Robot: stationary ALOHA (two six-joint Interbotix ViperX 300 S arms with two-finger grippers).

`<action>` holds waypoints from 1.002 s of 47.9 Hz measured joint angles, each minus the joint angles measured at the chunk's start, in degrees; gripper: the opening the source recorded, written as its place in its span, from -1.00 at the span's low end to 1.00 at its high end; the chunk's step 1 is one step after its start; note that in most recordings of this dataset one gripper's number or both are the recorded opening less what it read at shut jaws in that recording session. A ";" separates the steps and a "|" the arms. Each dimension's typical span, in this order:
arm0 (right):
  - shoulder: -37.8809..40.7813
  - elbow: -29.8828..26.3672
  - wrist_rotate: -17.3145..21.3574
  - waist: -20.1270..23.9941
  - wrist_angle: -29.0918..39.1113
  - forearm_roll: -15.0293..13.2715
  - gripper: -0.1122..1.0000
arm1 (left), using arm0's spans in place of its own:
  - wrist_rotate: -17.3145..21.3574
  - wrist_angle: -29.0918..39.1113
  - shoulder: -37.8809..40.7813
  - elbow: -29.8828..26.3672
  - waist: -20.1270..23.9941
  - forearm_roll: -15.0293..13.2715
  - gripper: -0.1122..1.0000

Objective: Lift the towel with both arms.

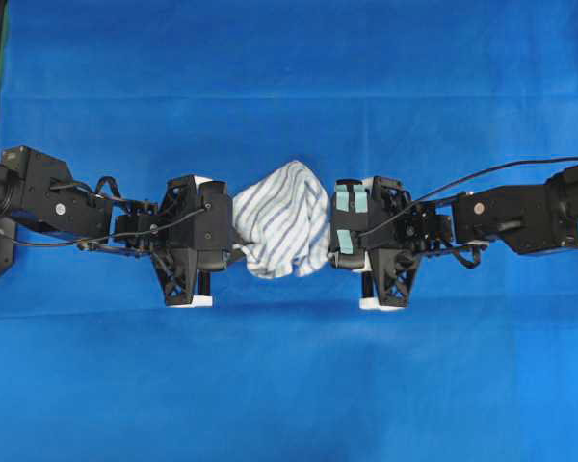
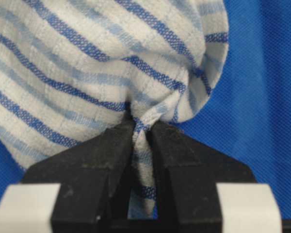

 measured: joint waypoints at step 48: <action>-39.02 -7.91 -0.09 -1.76 22.15 -2.55 -0.73 | -4.57 31.73 -31.99 -19.07 2.72 -0.18 -0.69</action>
